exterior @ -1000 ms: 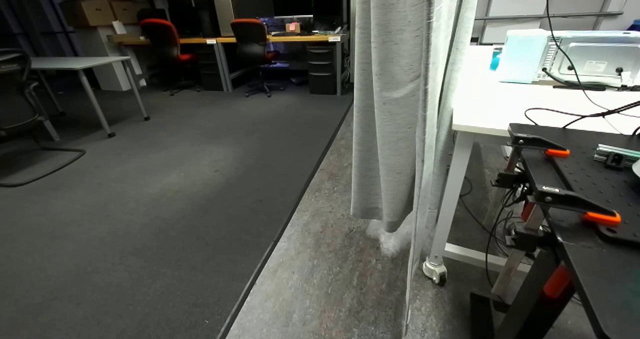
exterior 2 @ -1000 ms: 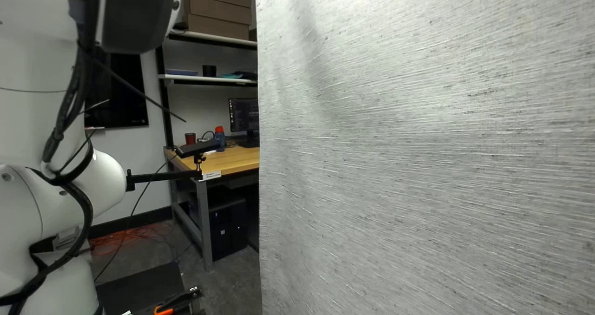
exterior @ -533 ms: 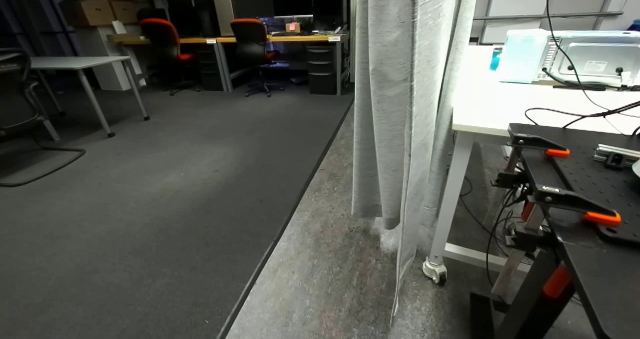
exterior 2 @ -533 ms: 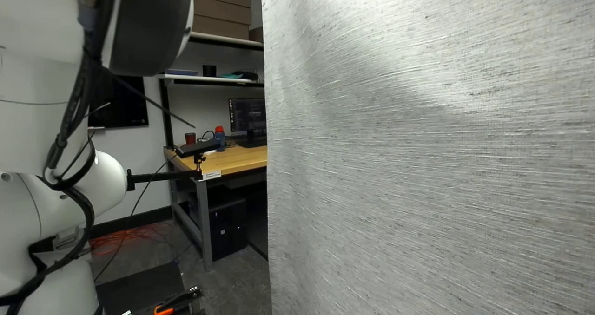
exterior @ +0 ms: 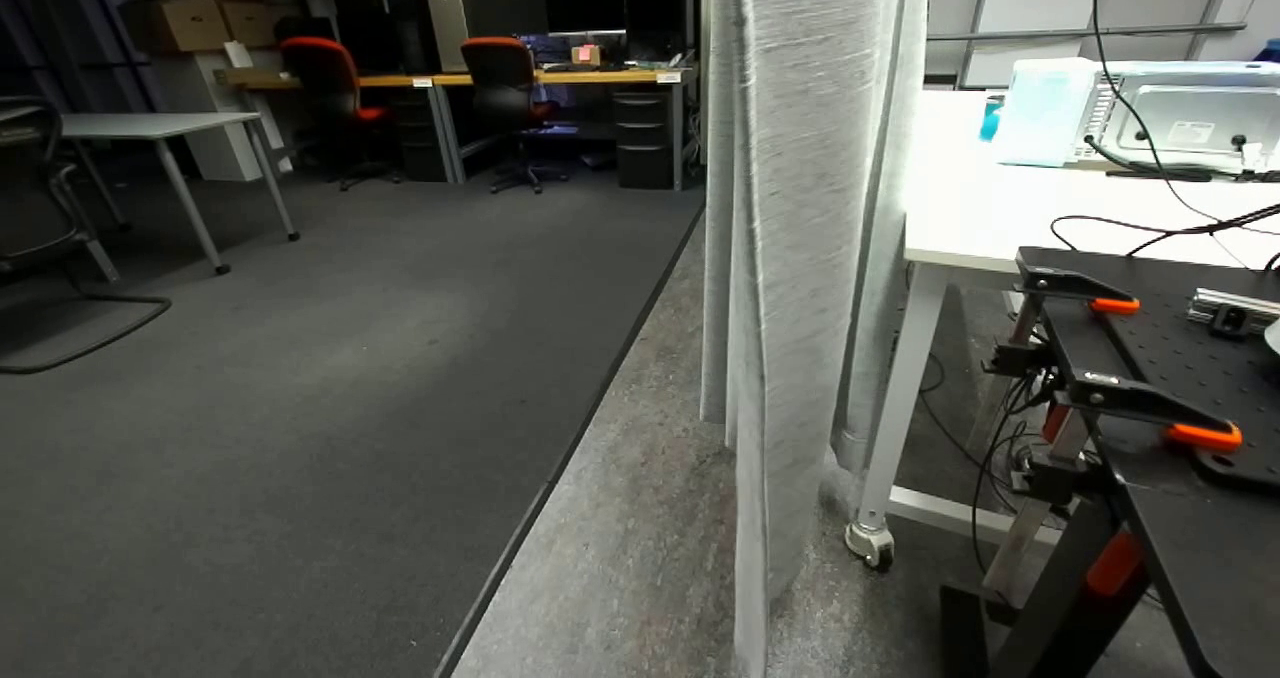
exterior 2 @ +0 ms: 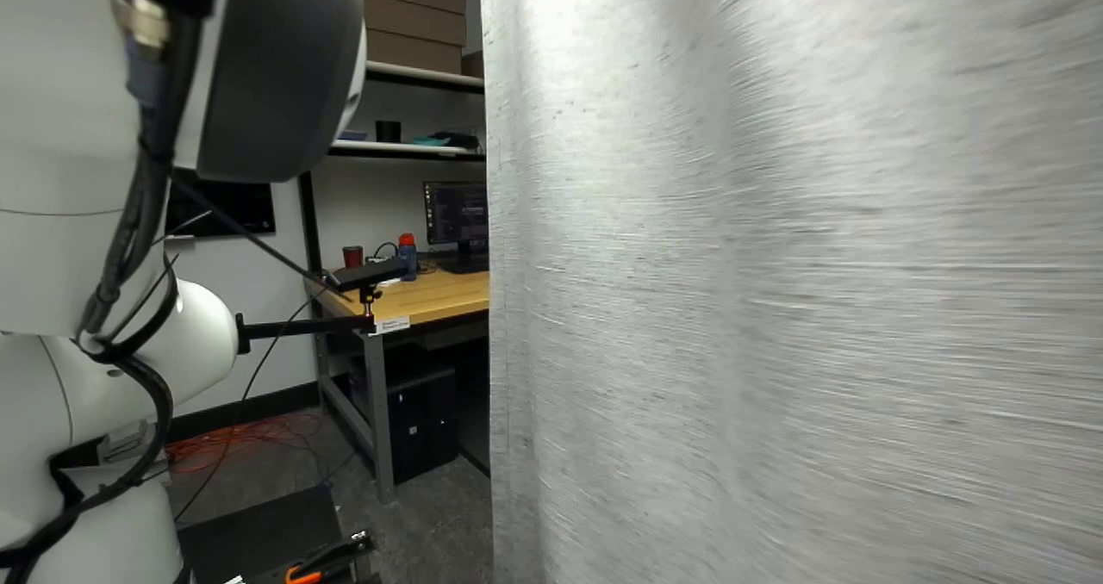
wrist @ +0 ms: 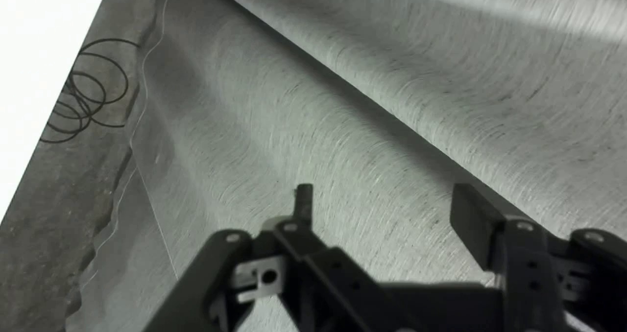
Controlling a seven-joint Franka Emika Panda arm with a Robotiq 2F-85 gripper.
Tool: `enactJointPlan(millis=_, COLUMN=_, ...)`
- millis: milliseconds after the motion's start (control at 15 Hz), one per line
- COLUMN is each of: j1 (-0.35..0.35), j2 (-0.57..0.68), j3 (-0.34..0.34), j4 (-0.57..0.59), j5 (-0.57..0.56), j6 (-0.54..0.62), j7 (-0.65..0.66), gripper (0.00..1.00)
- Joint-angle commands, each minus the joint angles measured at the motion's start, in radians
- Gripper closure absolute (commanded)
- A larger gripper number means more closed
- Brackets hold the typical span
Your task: Open the curtain
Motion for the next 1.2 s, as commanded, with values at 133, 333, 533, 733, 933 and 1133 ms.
enactJointPlan(millis=133, j1=0.055, j2=-0.083, j3=0.092, j4=0.002, j5=-0.213, j6=0.025, j7=-0.133, gripper=0.0)
enactJointPlan(millis=333, j1=0.162, j2=-0.135, j3=0.087, j4=-0.014, j5=-0.316, j6=0.029, j7=-0.187, gripper=0.0)
enactJointPlan(millis=533, j1=0.29, j2=-0.206, j3=0.098, j4=-0.058, j5=-0.428, j6=0.023, j7=-0.245, gripper=0.0)
enactJointPlan(millis=733, j1=0.415, j2=-0.275, j3=0.115, j4=-0.127, j5=-0.521, j6=0.033, j7=-0.303, gripper=0.0)
enactJointPlan(millis=933, j1=0.527, j2=-0.354, j3=0.14, j4=-0.238, j5=-0.568, j6=0.023, j7=-0.309, gripper=0.0)
enactJointPlan(millis=1133, j1=0.633, j2=-0.434, j3=0.166, j4=-0.383, j5=-0.632, j6=0.04, j7=-0.285, gripper=0.0)
